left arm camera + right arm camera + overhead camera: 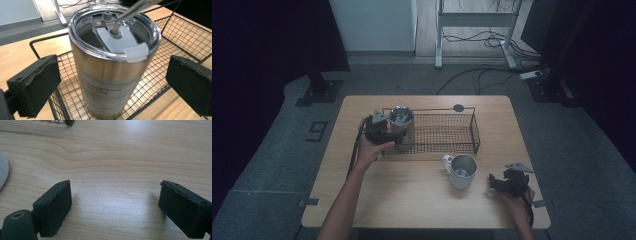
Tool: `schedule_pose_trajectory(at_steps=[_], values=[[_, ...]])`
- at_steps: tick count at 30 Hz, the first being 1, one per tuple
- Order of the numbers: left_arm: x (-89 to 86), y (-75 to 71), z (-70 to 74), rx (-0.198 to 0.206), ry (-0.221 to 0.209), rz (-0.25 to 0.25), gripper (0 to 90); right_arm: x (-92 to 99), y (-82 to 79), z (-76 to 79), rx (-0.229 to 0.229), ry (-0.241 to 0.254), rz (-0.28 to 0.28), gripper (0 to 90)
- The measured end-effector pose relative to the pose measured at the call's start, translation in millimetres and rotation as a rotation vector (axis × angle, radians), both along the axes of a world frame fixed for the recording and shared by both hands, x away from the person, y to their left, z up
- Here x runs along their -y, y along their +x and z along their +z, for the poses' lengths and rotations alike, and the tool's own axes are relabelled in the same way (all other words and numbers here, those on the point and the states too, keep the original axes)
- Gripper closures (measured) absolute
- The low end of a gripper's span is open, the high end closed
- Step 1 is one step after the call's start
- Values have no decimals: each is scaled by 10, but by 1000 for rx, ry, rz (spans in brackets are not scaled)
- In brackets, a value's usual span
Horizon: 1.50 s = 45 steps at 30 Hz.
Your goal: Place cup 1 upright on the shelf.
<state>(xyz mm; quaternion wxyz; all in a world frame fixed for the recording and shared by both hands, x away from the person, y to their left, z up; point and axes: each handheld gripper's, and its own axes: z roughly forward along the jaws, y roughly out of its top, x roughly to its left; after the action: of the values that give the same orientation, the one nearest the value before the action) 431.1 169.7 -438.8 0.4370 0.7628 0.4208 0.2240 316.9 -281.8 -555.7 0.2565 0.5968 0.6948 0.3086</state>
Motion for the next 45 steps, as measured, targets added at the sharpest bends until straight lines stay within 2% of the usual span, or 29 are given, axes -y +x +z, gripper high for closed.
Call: schedule_pose_trajectory(at_steps=[6, 10, 15, 17, 25, 28, 31, 37, 38, 41, 45], values=[[-39, -124, -31, 2, -10, -12, 17, -1, 0, 1, 0, 1, -1, 111], [-76, -271, -53, 15, -25, -19, 28, -1, 0, 0, 0, 1, -1, 111], [-65, -387, -51, 26, -18, -28, 39, -1, 0, 1, 0, 1, -1, 113], [-71, -461, -62, 12, -22, -36, 40, -1, 0, 1, 0, 1, -2, 113], [-174, -678, -130, 1, -44, -28, 63, -1, 0, 1, 0, 2, -2, 113], [-236, -810, -189, -5, -58, -27, 71, -1, 0, 1, 0, 2, -1, 113], [-257, -862, -217, -9, -64, -27, 84, -1, 0, 1, 0, 2, -1, 113], [-336, -1035, -354, -40, -90, -38, 100, -1, 0, 1, 0, 2, -1, 113], [-364, -1091, -415, -56, -90, -42, 104, -1, 0, 1, 0, 2, -1, 113], [-397, -1139, -468, -66, -87, -36, 109, -1, 0, 1, 0, 2, -1, 113], [-467, -1219, -568, -88, -108, -28, 132, -1, 0, 1, 0, 2, -2, 113]])
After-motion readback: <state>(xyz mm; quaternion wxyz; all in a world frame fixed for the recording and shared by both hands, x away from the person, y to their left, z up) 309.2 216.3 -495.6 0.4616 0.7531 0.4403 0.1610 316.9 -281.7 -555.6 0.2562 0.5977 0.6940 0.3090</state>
